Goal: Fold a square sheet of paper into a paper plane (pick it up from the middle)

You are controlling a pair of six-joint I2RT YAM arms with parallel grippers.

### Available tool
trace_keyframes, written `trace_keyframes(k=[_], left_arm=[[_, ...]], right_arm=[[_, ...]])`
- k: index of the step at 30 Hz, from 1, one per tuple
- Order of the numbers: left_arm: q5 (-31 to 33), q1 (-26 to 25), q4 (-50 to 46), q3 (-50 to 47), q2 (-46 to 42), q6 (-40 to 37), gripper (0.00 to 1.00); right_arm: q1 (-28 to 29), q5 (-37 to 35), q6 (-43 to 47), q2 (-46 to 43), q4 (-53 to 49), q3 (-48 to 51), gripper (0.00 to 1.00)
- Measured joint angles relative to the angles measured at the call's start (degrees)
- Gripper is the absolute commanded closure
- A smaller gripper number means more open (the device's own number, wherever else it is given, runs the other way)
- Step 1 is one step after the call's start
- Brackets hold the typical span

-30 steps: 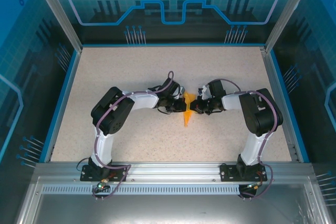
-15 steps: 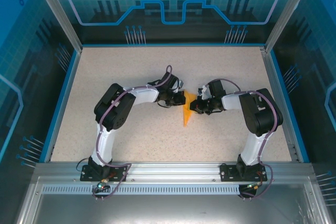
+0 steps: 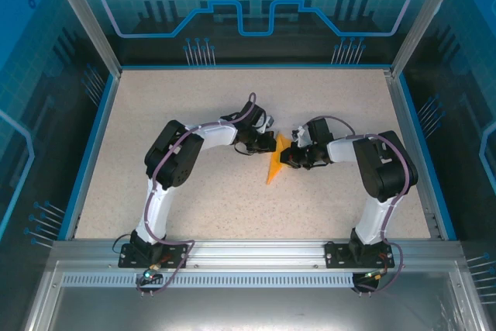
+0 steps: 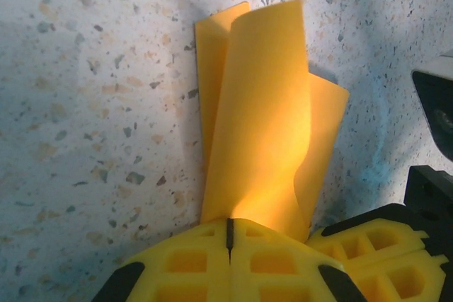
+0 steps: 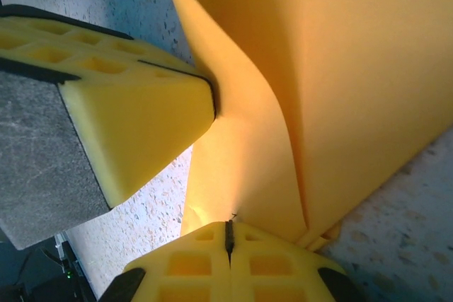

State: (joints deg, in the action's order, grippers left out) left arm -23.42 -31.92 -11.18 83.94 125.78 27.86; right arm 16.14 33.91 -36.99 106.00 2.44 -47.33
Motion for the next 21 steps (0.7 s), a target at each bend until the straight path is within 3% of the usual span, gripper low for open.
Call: trace_keyframes(k=[21], left_arm=[[-3.0,0.9,-6.2,10.1,5.7,-1.0,0.94]], right_arm=[[0.4,-1.1,1.7,-0.3,-0.7,0.0,1.00]])
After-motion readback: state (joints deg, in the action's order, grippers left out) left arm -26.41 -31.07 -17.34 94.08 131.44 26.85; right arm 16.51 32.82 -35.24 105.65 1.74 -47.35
